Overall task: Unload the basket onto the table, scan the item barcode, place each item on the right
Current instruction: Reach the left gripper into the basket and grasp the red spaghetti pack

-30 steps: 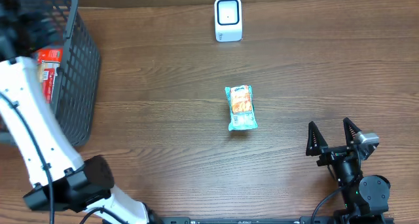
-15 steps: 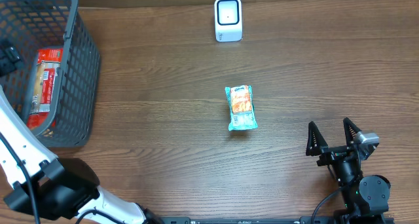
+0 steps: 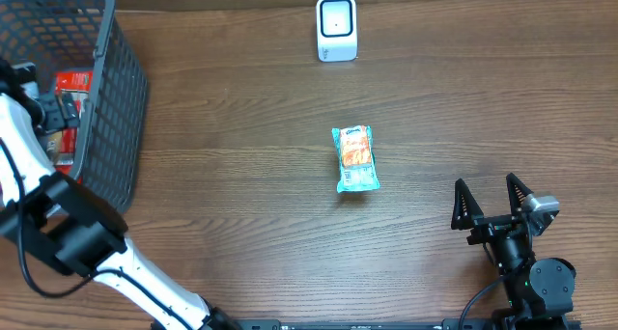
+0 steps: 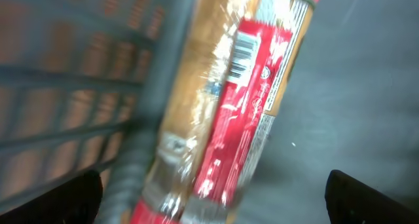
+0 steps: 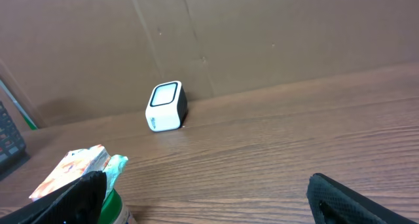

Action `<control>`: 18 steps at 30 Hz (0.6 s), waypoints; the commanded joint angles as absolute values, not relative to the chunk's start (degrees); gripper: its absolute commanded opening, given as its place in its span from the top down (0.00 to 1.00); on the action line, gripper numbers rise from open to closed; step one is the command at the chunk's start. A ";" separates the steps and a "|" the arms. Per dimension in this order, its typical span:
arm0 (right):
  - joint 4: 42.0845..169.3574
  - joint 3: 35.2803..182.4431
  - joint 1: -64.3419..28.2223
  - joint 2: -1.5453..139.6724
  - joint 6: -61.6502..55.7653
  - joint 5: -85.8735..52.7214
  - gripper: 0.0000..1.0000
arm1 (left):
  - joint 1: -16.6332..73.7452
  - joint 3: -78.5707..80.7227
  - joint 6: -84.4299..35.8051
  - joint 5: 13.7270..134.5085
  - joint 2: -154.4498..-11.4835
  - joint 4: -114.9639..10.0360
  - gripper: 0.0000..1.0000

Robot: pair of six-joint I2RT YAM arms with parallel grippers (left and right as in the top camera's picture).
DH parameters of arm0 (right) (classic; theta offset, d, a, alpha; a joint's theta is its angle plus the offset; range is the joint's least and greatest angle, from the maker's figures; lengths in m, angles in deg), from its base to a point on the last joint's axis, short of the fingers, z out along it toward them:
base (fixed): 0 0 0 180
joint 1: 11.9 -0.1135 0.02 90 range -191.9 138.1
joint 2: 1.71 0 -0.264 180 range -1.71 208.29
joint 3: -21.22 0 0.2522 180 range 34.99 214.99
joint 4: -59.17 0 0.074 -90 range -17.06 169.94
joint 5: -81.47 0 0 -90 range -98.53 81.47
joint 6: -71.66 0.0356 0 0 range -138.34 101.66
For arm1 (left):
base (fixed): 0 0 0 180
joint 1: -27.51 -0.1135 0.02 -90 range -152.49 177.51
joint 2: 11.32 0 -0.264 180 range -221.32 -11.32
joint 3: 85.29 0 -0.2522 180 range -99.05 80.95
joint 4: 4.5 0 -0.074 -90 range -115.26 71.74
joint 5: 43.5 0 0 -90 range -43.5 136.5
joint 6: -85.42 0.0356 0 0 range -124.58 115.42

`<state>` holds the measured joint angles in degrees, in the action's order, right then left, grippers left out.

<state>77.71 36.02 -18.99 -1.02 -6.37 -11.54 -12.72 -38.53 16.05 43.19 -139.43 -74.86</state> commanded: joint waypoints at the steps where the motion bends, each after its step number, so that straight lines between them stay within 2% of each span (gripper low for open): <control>1: 77.56 35.43 -18.57 -1.52 -6.33 -11.65 0.00 | -13.22 -38.42 20.35 44.06 -142.93 -73.65 0.00; 18: 77.56 35.43 -18.57 -1.52 -6.31 -11.65 0.00 | -16.13 -38.38 22.69 52.54 -149.38 -68.47 0.00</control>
<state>77.69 36.02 -18.99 -1.02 -6.35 -11.52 -15.08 -38.35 21.36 48.65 -146.80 -68.69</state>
